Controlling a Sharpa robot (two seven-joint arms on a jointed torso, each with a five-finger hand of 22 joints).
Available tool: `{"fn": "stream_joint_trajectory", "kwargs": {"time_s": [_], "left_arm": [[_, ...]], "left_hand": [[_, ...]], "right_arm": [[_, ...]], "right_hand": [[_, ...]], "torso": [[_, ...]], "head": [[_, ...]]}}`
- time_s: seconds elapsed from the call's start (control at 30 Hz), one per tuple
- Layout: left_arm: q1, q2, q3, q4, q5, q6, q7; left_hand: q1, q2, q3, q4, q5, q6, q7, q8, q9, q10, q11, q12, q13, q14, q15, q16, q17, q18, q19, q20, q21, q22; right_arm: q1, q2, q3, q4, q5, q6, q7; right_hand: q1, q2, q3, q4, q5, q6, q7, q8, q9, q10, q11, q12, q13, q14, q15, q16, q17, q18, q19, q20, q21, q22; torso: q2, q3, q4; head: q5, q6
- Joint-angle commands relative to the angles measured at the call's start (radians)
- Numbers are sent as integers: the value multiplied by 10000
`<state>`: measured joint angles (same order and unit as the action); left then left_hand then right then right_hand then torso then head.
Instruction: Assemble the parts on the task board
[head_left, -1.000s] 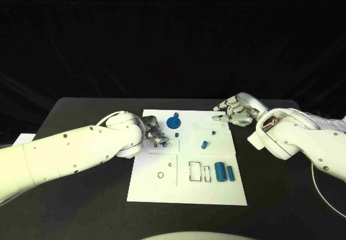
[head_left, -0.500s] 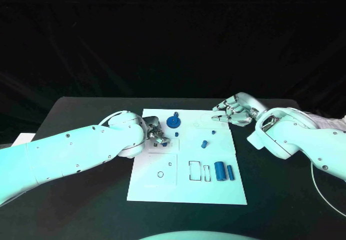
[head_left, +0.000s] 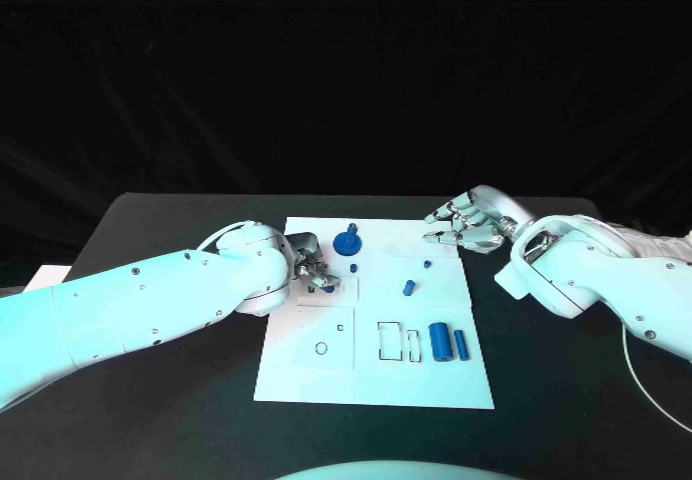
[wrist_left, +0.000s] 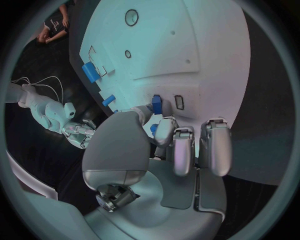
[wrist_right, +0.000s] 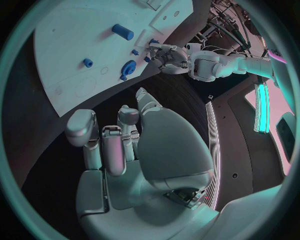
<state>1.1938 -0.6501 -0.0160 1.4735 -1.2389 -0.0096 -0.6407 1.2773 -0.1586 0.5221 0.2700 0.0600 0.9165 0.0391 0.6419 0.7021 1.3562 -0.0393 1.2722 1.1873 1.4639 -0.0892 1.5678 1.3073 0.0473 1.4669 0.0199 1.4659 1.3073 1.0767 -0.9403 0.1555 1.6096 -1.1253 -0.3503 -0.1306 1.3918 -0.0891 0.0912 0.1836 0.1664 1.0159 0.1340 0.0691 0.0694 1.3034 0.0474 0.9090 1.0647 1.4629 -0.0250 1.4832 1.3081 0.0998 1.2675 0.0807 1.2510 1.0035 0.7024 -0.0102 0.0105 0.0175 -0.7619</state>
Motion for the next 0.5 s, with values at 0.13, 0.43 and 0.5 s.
{"fn": "stream_joint_trajectory", "kwargs": {"time_s": [0.13,0.43,0.5], "left_arm": [[-63,-38,-44,29,8,497,-124],[-63,11,-43,-56,68,463,-122],[-62,48,-43,-101,77,476,-124]], "left_hand": [[-62,-67,1447,-1381,-20,84,-100,80,42,85,10,48,10,1069,-18,30,2635,-68,181,20,28,943],[-616,-272,1134,-1096,-32,333,-201,173,168,158,-64,120,90,1069,-79,30,2635,-71,196,-31,24,969],[-898,-278,850,-899,-40,422,-213,214,211,186,-73,154,125,1069,-88,30,2635,-73,201,-42,23,978]], "right_arm": [[-14,5,-5,-2,-32,175,99],[-22,2,-7,-1,-15,169,109],[-23,-1,-8,3,-11,167,109]], "right_hand": [[-63,55,10,72,49,60,17,-4,5,-67,-4,-44,-7,741,4,-52,1150,121,-66,34,-46,-9],[-82,65,-2,95,63,60,17,-6,4,-74,-2,-56,-19,738,5,-64,1134,124,-73,35,-58,-26],[-82,65,-2,95,63,60,17,-6,4,-74,-2,-56,-19,738,5,-64,1134,124,-73,35,-58,-26]], "torso": [[10,-4,4],[9,0,3],[9,3,8]], "head": [[3,1],[1,-16],[9,-16]]}}
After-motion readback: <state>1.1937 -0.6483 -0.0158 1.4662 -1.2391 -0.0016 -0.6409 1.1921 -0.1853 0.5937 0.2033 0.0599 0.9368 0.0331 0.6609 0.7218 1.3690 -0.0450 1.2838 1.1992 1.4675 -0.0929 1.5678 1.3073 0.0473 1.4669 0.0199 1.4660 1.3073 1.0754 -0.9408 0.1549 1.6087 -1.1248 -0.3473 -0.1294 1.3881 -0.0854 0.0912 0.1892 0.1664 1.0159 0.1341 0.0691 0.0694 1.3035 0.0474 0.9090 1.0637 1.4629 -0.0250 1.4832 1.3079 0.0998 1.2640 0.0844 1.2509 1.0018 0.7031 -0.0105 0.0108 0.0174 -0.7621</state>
